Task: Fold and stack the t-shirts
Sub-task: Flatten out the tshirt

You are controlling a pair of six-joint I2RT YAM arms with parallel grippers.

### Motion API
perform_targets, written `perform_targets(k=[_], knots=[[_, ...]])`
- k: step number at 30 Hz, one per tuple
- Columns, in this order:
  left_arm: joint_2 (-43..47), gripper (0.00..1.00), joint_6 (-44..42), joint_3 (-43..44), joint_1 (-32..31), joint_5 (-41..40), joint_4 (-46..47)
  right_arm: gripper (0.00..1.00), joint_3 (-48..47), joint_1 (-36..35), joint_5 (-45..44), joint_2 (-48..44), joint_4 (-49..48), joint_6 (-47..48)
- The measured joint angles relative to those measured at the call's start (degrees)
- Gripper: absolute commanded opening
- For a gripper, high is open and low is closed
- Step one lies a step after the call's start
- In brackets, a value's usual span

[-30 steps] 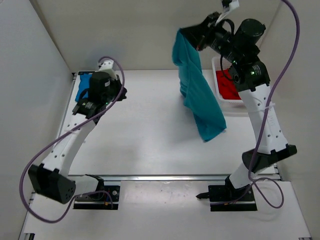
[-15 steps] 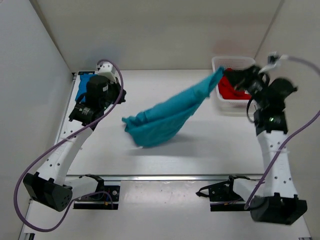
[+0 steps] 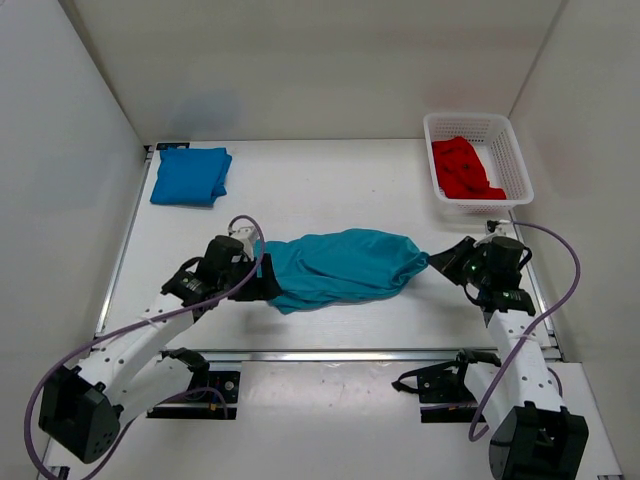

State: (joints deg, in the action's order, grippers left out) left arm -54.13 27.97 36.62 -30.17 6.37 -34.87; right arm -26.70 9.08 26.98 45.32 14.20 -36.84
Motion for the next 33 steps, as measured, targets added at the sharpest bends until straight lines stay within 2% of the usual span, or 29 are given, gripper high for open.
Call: perform_targets(k=[3, 7, 14, 18, 22, 24, 26, 31, 33], knots=[[-1.0, 0.79, 1.3, 0.0, 0.4, 0.3, 5.6, 0.0, -0.4, -0.9, -0.2, 0.3, 0.1, 1.0], [-8.0, 0.78, 0.7, 1.7, 0.7, 0.1, 10.1, 0.0, -0.4, -1.0, -0.6, 0.8, 1.0, 1.4], [-14.1, 0.74, -0.1, 2.3, 0.3, -3.0, 11.3, 0.0, -0.4, 0.1, -0.9, 0.8, 1.3, 2.1], [-17.6, 0.69, -0.5, 2.7, 0.2, -4.0, 13.0, 0.0, -0.4, 0.2, -1.2, 0.7, 1.8, 2.1], [-21.6, 0.5, -0.9, 3.8, -1.3, -4.8, 13.4, 0.0, -0.4, 1.0, -1.5, 0.4, 2.5, 2.2], [-21.7, 0.34, -0.9, 3.7, -1.6, -4.3, 13.2, 0.0, -0.4, 1.2, -1.7, 0.1, 2.9, 2.1], [-21.0, 0.0, -0.7, 3.3, -1.5, -4.0, 13.5, 0.0, -0.4, 1.5, -1.9, -0.2, 3.1, 2.2], [-17.6, 0.0, -1.8, 4.4, -2.5, -2.5, 13.1, 0.0, -1.3, 1.6, -2.2, -0.1, 4.1, 2.9], [-17.2, 0.0, -2.5, 9.4, -2.7, -2.4, 10.1, 0.0, -5.1, 1.4, -3.4, 0.5, 6.3, 4.5]])
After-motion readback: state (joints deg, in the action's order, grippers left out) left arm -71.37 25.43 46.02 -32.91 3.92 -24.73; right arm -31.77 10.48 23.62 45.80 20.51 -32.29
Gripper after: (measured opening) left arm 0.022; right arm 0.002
